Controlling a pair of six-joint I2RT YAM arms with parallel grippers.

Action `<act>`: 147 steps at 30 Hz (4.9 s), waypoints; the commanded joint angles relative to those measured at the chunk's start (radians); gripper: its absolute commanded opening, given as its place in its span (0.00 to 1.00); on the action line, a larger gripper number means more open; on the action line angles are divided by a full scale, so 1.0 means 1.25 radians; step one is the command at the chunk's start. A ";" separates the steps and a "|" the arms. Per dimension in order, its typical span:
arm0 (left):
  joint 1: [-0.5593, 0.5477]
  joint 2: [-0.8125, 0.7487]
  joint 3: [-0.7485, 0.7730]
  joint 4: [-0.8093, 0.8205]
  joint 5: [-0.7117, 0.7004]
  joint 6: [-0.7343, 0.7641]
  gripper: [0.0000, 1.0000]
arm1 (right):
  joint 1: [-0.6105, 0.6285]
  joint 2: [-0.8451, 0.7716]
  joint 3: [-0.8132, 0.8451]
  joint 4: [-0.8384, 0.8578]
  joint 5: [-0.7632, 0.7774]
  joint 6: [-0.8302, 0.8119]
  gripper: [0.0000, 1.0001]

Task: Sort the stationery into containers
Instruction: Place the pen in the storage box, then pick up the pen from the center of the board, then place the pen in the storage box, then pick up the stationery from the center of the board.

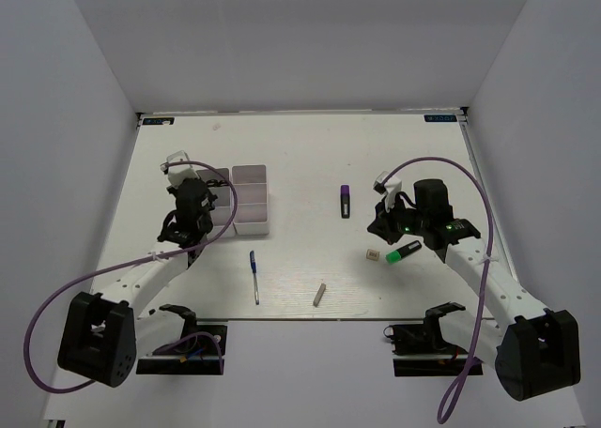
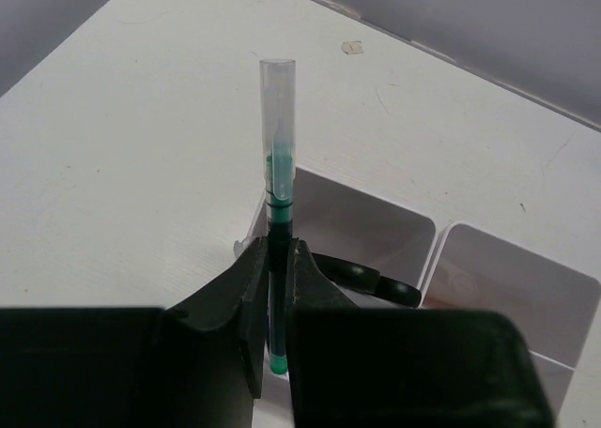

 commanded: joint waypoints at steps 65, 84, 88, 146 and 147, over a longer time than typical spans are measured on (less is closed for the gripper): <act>-0.420 0.309 0.118 -0.676 0.322 -0.259 0.11 | -0.058 0.060 0.095 -0.091 0.032 0.088 0.34; -0.353 -0.056 0.065 -0.039 0.129 0.240 0.00 | -0.077 -0.008 0.019 0.001 -0.082 0.018 0.00; -0.307 0.045 0.103 0.128 0.089 0.322 0.00 | -0.076 -0.081 -0.085 0.106 -0.130 -0.016 0.00; -0.517 -0.099 0.194 -0.763 0.195 -0.035 0.78 | 0.081 0.656 0.648 -0.225 0.320 0.182 0.70; -0.526 -0.113 0.173 -0.779 0.187 -0.053 0.77 | 0.085 0.712 0.664 -0.228 0.341 0.209 0.70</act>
